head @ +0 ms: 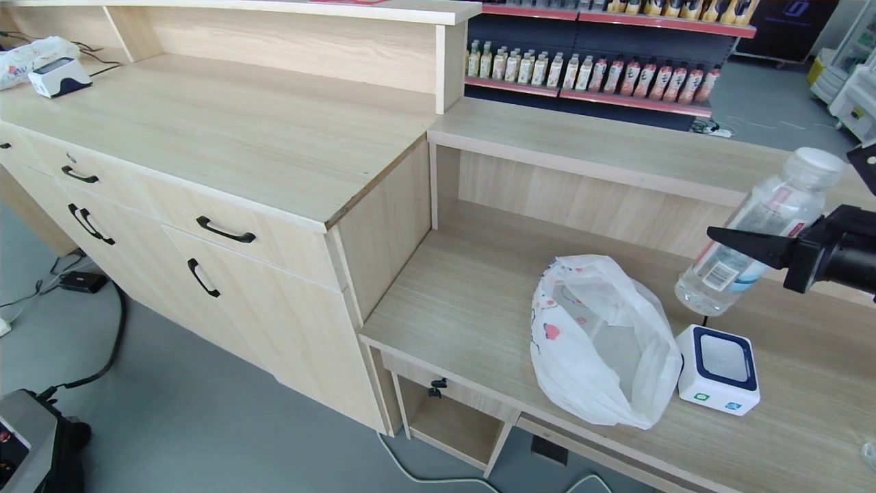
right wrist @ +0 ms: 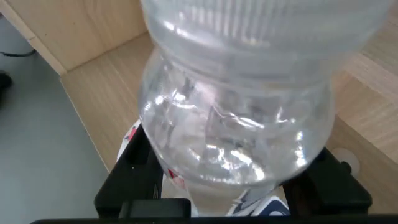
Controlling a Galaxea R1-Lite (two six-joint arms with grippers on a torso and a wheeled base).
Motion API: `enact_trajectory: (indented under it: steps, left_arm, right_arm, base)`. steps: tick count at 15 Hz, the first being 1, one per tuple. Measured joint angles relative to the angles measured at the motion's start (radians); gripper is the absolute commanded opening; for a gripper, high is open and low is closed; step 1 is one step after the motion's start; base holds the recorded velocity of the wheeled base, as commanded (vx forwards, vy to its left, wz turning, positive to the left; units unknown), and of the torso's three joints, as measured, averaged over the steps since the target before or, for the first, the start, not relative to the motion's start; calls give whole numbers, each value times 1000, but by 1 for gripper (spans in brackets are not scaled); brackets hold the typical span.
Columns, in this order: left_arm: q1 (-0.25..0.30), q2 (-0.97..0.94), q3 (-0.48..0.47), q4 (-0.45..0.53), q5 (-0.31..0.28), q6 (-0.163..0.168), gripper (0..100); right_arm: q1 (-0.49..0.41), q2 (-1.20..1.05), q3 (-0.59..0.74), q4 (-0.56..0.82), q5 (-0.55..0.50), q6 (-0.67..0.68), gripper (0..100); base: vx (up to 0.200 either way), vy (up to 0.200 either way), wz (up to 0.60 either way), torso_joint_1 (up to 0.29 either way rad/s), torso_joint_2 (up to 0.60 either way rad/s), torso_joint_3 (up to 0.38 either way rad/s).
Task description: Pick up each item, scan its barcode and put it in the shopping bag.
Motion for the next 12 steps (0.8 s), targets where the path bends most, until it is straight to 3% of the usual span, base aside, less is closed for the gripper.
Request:
enact_trajectory:
  steps: [3, 12]
  left_arm:
    - [0, 0, 0, 0, -1, 0, 100]
    - [0, 0, 0, 0, 0, 1, 100]
  right_arm:
    - [-4, 58, -16, -66, -8, 28, 0]
    - [74, 448, -7, -559, -6, 37, 0]
  base:
    - [0, 0, 0, 0, 0, 0]
    - [0, 0, 0, 0, 0, 0]
